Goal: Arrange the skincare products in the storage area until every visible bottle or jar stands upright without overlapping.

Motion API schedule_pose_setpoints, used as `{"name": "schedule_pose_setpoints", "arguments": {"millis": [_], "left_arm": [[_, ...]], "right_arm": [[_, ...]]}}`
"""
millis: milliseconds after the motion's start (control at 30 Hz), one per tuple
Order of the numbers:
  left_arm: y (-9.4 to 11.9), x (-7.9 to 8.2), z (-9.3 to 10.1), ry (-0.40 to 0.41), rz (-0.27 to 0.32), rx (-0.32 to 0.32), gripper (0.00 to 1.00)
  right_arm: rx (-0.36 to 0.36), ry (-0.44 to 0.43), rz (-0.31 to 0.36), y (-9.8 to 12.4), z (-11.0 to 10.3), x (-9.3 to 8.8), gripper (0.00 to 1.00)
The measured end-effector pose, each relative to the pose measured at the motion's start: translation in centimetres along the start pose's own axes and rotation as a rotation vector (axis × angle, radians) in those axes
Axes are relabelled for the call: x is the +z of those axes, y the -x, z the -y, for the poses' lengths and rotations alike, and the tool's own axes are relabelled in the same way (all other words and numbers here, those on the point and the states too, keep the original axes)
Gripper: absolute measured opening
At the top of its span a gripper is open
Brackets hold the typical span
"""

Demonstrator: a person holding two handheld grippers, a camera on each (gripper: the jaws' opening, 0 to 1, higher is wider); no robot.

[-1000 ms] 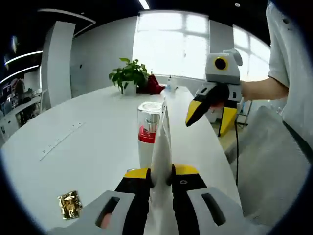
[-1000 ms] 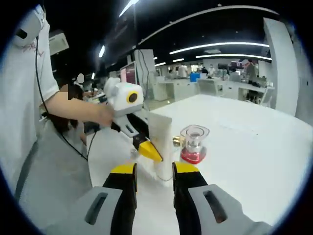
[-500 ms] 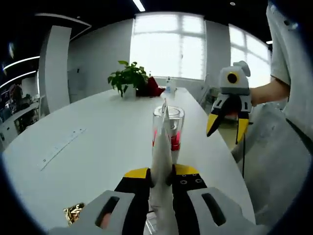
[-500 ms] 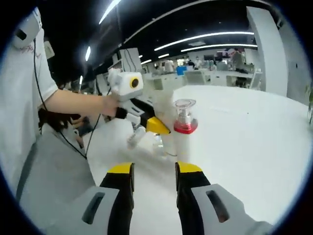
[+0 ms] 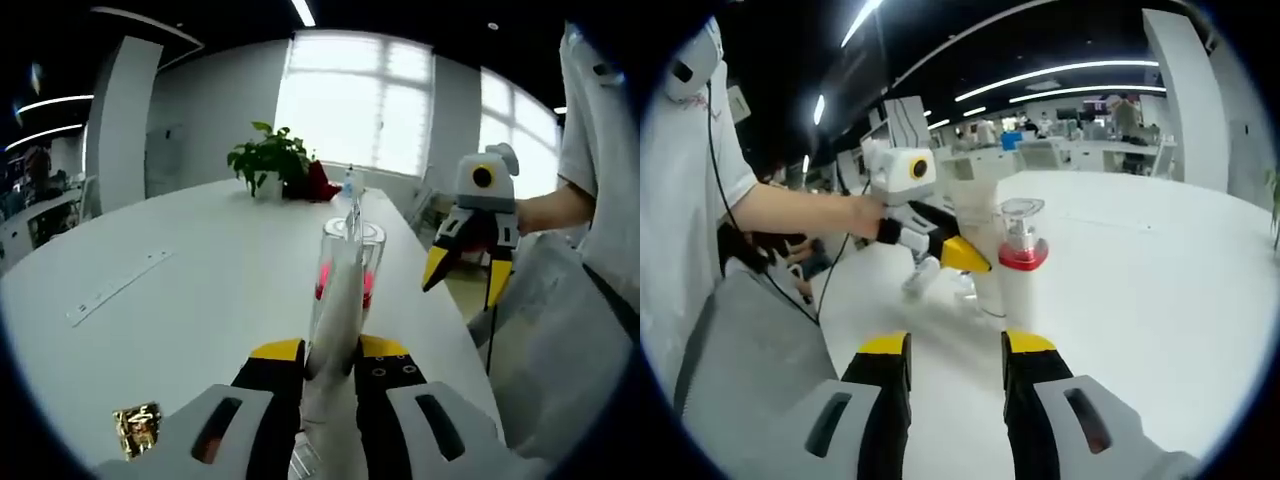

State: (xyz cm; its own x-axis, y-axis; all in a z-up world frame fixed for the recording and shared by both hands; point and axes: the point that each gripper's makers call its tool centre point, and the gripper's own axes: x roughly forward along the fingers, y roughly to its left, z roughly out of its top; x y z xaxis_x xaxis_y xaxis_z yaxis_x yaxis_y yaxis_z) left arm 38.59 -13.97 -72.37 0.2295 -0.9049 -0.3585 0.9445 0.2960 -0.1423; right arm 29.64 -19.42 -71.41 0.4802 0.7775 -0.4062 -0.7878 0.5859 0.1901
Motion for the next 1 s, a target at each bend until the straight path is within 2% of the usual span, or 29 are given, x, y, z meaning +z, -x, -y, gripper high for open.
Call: {"name": "schedule_pose_setpoints", "arguments": {"millis": [167, 300, 467, 567, 633, 767, 933, 1000], "left_arm": [[0.0, 0.5, 1.2, 0.023, 0.000, 0.010, 0.20], [0.5, 0.4, 0.7, 0.036, 0.005, 0.032, 0.27], [2.3, 1.0, -0.2, 0.073, 0.035, 0.114, 0.39], [3.6, 1.4, 0.1, 0.091, 0.050, 0.165, 0.44], [4.2, 1.5, -0.6, 0.104, 0.055, 0.185, 0.49], [6.5, 0.9, 0.1, 0.157, 0.081, 0.257, 0.59], [9.5, -0.9, 1.0, 0.230, 0.099, 0.345, 0.72], [10.3, -1.5, 1.4, 0.254, 0.106, 0.361, 0.74]], "right_arm": [[-0.005, -0.006, -0.018, 0.0, -0.2, -0.3, 0.42], [0.002, -0.008, -0.027, -0.1, -0.6, -0.4, 0.45], [0.000, -0.015, -0.045, -0.3, -1.0, -0.6, 0.50], [-0.006, -0.018, -0.065, -0.4, -1.3, -1.1, 0.54], [-0.008, -0.019, -0.076, -0.4, -1.5, -1.2, 0.56], [-0.014, -0.018, -0.091, -0.6, -2.1, -1.6, 0.60], [-0.036, -0.025, -0.096, -0.5, -2.4, -2.0, 0.63], [-0.041, -0.029, -0.099, -0.4, -2.3, -2.3, 0.64]]}}
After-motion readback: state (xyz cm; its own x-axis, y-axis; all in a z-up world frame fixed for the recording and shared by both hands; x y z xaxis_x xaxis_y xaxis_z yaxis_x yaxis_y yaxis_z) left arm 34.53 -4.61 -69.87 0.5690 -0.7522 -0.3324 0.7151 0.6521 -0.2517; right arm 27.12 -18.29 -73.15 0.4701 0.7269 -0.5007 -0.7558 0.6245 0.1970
